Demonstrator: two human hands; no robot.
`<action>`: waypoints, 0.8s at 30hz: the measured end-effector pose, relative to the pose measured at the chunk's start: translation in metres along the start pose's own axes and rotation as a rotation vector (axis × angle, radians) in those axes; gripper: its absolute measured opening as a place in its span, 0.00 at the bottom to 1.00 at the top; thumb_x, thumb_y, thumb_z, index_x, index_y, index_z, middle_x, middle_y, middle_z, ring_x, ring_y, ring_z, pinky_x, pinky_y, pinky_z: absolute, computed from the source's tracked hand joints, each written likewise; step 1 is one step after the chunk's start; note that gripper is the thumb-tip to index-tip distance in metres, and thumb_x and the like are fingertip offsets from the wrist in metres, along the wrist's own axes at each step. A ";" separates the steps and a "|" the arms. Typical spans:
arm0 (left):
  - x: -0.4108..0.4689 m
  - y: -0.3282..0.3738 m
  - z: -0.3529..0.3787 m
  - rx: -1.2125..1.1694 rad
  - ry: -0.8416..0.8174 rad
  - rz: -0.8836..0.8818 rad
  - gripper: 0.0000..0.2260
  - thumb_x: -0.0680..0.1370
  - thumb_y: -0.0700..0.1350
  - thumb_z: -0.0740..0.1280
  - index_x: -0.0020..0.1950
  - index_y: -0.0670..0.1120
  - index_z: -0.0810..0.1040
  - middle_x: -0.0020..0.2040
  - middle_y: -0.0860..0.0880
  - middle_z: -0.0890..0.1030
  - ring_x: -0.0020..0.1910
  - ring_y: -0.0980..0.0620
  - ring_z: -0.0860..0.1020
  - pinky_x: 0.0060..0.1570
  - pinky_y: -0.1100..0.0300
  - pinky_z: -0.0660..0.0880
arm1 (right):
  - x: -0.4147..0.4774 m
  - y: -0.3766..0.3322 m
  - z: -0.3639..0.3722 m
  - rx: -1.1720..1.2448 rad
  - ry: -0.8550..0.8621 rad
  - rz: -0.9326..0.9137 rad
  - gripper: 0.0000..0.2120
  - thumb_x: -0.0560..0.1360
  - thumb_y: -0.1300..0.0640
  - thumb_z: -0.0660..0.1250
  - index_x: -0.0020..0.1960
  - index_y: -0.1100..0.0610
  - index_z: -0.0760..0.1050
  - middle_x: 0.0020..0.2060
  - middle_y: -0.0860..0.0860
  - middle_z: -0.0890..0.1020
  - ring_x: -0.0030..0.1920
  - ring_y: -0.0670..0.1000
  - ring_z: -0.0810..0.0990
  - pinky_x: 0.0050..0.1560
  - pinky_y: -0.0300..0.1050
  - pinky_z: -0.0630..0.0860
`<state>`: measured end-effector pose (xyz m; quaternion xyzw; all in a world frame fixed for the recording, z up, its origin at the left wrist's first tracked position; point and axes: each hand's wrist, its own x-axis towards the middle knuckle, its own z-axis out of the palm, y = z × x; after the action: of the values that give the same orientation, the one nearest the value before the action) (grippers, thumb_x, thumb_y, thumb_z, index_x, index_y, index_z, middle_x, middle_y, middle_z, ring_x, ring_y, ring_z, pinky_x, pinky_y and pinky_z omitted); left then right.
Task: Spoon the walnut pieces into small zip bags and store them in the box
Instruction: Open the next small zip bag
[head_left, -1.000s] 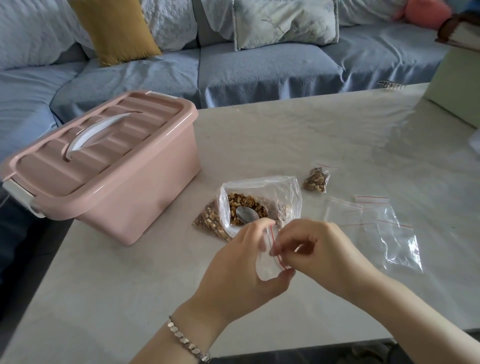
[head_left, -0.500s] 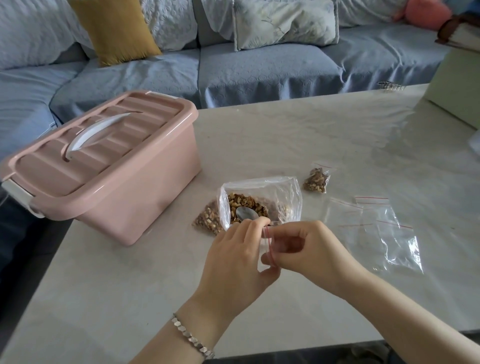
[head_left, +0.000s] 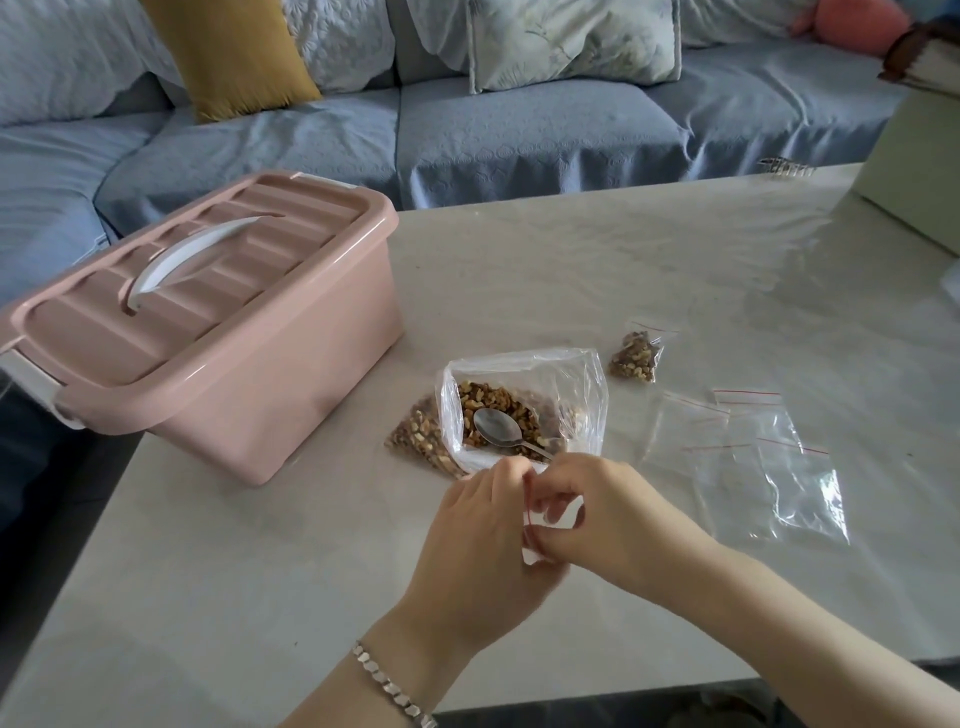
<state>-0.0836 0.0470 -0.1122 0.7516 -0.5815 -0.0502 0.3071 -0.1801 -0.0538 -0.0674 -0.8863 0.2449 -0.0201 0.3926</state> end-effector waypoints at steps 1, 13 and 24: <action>-0.001 0.001 -0.001 -0.005 0.005 0.002 0.12 0.68 0.53 0.61 0.48 0.54 0.62 0.41 0.56 0.75 0.39 0.59 0.73 0.42 0.68 0.68 | 0.001 0.002 0.000 0.047 -0.019 -0.005 0.04 0.70 0.53 0.70 0.45 0.46 0.80 0.39 0.41 0.79 0.43 0.39 0.77 0.45 0.33 0.75; -0.005 -0.038 -0.026 -0.194 0.072 -0.490 0.16 0.67 0.54 0.74 0.46 0.55 0.70 0.43 0.57 0.76 0.42 0.63 0.74 0.38 0.77 0.66 | 0.025 0.082 0.009 -0.244 0.014 0.450 0.20 0.73 0.48 0.67 0.62 0.52 0.70 0.54 0.50 0.79 0.52 0.53 0.78 0.46 0.43 0.73; -0.007 -0.043 -0.030 -0.413 -0.051 -0.576 0.23 0.68 0.57 0.73 0.51 0.55 0.60 0.48 0.56 0.69 0.46 0.62 0.70 0.42 0.71 0.66 | 0.037 0.063 -0.005 0.353 0.459 0.349 0.03 0.70 0.56 0.72 0.42 0.52 0.79 0.24 0.46 0.80 0.24 0.39 0.73 0.30 0.34 0.68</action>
<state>-0.0364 0.0715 -0.1123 0.8055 -0.3306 -0.2698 0.4113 -0.1756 -0.1098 -0.1143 -0.7217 0.4678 -0.1934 0.4721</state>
